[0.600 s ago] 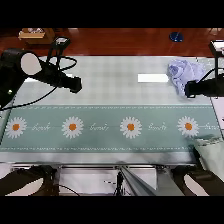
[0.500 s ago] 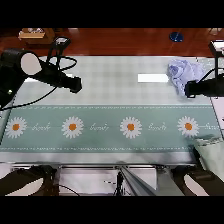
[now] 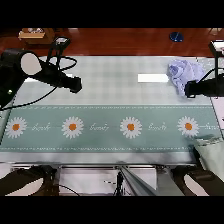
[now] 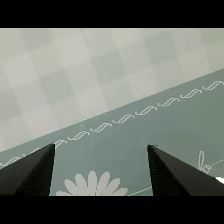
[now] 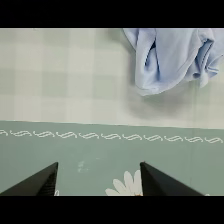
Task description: Fold the shirts.
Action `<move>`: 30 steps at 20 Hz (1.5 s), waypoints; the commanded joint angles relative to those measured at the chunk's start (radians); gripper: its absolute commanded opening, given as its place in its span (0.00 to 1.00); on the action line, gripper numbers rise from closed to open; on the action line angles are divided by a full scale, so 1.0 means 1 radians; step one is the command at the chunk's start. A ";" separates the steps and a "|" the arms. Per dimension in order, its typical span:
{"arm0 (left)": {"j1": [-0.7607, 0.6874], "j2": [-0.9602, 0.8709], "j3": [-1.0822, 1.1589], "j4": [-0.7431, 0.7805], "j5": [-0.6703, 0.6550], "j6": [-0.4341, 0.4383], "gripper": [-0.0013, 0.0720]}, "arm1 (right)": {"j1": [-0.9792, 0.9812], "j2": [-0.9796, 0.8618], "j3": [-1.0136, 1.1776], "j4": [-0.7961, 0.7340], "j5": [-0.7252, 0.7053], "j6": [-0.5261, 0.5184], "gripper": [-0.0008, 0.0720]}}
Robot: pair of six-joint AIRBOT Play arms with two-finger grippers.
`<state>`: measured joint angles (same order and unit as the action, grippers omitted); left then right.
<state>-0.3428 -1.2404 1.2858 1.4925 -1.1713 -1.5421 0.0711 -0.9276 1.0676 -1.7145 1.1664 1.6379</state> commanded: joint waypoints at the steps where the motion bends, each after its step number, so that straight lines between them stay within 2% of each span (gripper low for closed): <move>1: 0.000 0.000 0.000 0.000 0.000 0.000 0.99 | 0.000 0.000 0.001 0.000 0.000 0.000 0.82; 3: 0.000 0.000 0.000 0.000 0.000 0.000 0.99 | 0.000 0.000 0.001 0.011 -0.020 0.002 0.82; 7: 0.000 -0.008 0.000 -0.001 0.071 0.000 0.99 | 0.000 -0.001 0.001 0.004 -0.183 -0.012 0.81; 8: 0.000 -0.010 0.000 -0.002 0.071 0.000 0.99 | 0.000 -0.007 0.001 -0.050 -0.244 -0.012 0.81; 10: 0.000 -0.019 0.000 -0.004 0.072 0.000 0.99 | -0.005 -0.056 0.001 -0.235 -0.340 0.082 0.81; 12: 0.000 -0.029 0.000 -0.004 0.093 0.000 0.99 | -0.055 -0.147 0.002 -0.296 -0.401 0.098 0.82; 15: 0.000 -0.031 0.000 -0.005 0.098 0.000 0.99 | -0.181 -0.343 0.056 -0.254 -0.412 0.141 0.83; 21: 0.000 -0.031 0.000 -0.083 0.098 0.000 0.99 | -0.350 -0.637 0.243 0.017 -0.528 0.154 0.83; 26: 0.000 -0.031 0.000 -0.117 0.098 0.000 0.99 | -0.362 -0.789 0.362 0.064 -0.536 0.152 0.83; 30: 0.000 -0.031 0.000 -0.117 0.098 0.000 0.99 | -0.362 -0.867 0.374 0.069 -0.509 0.152 0.82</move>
<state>-0.3428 -1.2713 1.2858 1.3838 -1.0737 -1.5436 -0.2874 -1.7348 1.4208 -1.6672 0.6399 1.7893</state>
